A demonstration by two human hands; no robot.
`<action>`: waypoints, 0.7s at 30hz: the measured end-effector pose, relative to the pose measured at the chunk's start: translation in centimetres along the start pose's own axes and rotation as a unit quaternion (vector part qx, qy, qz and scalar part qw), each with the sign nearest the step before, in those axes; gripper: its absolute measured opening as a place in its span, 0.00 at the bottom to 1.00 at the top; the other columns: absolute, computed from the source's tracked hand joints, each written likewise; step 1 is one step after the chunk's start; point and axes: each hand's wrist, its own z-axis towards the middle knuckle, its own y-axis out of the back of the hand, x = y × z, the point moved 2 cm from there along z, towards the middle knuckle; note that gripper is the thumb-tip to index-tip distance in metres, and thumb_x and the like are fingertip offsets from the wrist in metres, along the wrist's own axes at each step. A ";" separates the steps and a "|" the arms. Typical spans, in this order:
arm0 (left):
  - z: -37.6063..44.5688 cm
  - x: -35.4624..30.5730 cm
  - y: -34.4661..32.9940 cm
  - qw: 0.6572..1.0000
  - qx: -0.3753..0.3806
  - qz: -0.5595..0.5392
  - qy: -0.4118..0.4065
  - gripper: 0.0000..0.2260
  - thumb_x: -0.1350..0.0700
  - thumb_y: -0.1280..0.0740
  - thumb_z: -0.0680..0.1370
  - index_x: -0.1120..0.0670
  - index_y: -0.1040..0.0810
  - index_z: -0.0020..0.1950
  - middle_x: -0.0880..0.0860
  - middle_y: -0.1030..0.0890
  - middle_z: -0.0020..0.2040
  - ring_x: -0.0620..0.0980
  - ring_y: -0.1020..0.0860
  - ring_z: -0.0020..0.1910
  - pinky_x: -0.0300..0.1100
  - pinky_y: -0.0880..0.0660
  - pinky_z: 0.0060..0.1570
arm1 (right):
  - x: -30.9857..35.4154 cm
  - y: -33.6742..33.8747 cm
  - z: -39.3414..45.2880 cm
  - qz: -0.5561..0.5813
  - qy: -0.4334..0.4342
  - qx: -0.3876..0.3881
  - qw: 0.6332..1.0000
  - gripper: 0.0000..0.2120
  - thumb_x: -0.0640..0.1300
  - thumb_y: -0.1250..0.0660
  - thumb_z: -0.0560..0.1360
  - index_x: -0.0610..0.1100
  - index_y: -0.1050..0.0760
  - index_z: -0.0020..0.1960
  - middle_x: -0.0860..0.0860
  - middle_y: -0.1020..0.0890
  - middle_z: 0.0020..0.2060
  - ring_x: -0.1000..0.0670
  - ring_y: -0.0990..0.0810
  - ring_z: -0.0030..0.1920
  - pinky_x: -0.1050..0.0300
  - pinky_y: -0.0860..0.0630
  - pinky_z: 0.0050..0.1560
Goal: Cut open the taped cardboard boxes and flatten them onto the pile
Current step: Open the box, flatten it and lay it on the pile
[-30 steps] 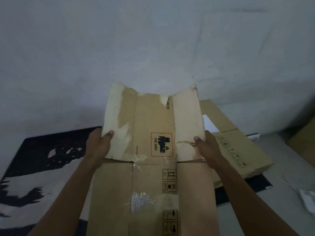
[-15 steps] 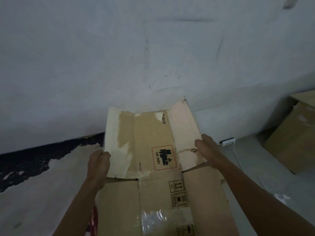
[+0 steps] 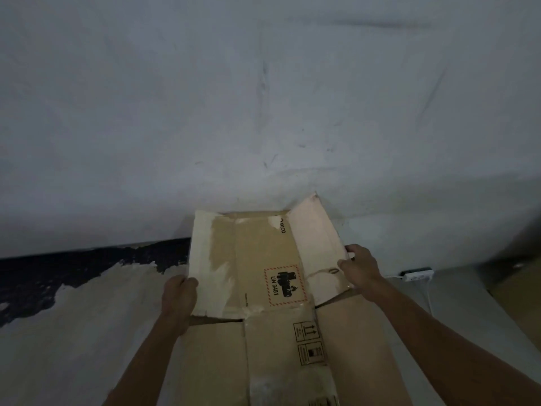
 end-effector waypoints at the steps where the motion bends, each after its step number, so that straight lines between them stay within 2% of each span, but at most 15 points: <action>1: 0.6 0.1 -0.5 1.000 -0.007 0.000 0.004 0.08 0.64 0.38 0.77 0.69 0.25 0.43 0.62 0.25 0.39 0.57 0.25 0.39 0.48 0.33 0.39 | -0.3 -0.5 1.0 -0.005 -0.002 0.002 1.000 0.18 0.35 0.34 0.76 0.39 0.26 0.65 0.40 0.21 0.59 0.42 0.22 0.53 0.57 0.29 0.47; 5: 2.8 0.2 -2.2 0.999 -0.041 0.014 0.019 0.09 0.64 0.37 0.77 0.71 0.24 0.43 0.62 0.25 0.37 0.56 0.26 0.37 0.47 0.34 0.37 | -2.0 -2.3 4.3 -0.023 -0.022 -0.017 0.999 0.17 0.35 0.35 0.75 0.39 0.26 0.64 0.40 0.22 0.60 0.39 0.22 0.57 0.52 0.25 0.53; 9: 3.5 1.0 -3.6 0.992 -0.083 0.091 0.003 0.13 0.63 0.38 0.79 0.59 0.33 0.34 0.55 0.32 0.32 0.54 0.33 0.31 0.46 0.40 0.32 | -4.1 -3.6 6.4 -0.050 -0.045 -0.014 0.998 0.16 0.34 0.32 0.73 0.37 0.24 0.61 0.39 0.20 0.58 0.39 0.21 0.56 0.52 0.25 0.52; 11: 3.8 2.1 -4.0 0.984 -0.101 0.146 0.001 0.13 0.62 0.38 0.80 0.60 0.32 0.35 0.56 0.31 0.32 0.53 0.33 0.31 0.46 0.39 0.31 | -5.1 -4.1 7.1 -0.064 -0.044 -0.005 0.997 0.16 0.36 0.30 0.72 0.37 0.22 0.59 0.40 0.19 0.56 0.40 0.20 0.55 0.53 0.25 0.51; 14: 4.6 3.5 -4.4 0.974 -0.100 0.204 0.006 0.11 0.57 0.36 0.80 0.65 0.22 0.45 0.62 0.23 0.41 0.61 0.24 0.41 0.50 0.28 0.40 | -6.1 -4.9 8.0 -0.075 -0.033 -0.005 0.997 0.15 0.37 0.28 0.71 0.39 0.19 0.57 0.42 0.16 0.52 0.42 0.18 0.52 0.55 0.25 0.51; 16: 4.7 3.6 -4.5 0.969 -0.104 0.225 0.009 0.13 0.55 0.35 0.80 0.63 0.19 0.58 0.64 0.21 0.53 0.65 0.23 0.52 0.52 0.28 0.49 | -6.4 -5.4 8.6 -0.065 -0.024 -0.019 0.997 0.13 0.37 0.29 0.72 0.40 0.18 0.56 0.42 0.16 0.49 0.42 0.18 0.50 0.56 0.26 0.49; 17: 4.6 3.5 -4.6 0.969 -0.110 0.223 0.008 0.15 0.55 0.35 0.80 0.62 0.20 0.63 0.65 0.21 0.57 0.66 0.24 0.56 0.52 0.28 0.52 | -6.6 -5.6 8.8 -0.065 -0.019 -0.026 0.997 0.12 0.37 0.29 0.72 0.40 0.17 0.55 0.41 0.16 0.48 0.42 0.19 0.49 0.56 0.26 0.48; 19: 4.2 3.2 -4.7 0.972 -0.122 0.200 0.006 0.17 0.55 0.34 0.81 0.62 0.22 0.67 0.65 0.22 0.62 0.65 0.24 0.60 0.54 0.28 0.60 | -6.9 -6.3 8.9 -0.071 -0.019 -0.033 0.997 0.11 0.36 0.31 0.73 0.40 0.19 0.55 0.40 0.19 0.48 0.40 0.21 0.51 0.54 0.27 0.48; 21: 3.9 3.6 -5.2 0.978 -0.121 0.172 0.009 0.20 0.55 0.35 0.81 0.61 0.27 0.71 0.65 0.24 0.66 0.65 0.26 0.64 0.57 0.30 0.64 | -6.9 -6.8 8.5 -0.111 -0.050 -0.049 0.991 0.10 0.39 0.32 0.75 0.45 0.20 0.56 0.40 0.25 0.55 0.38 0.26 0.56 0.49 0.29 0.54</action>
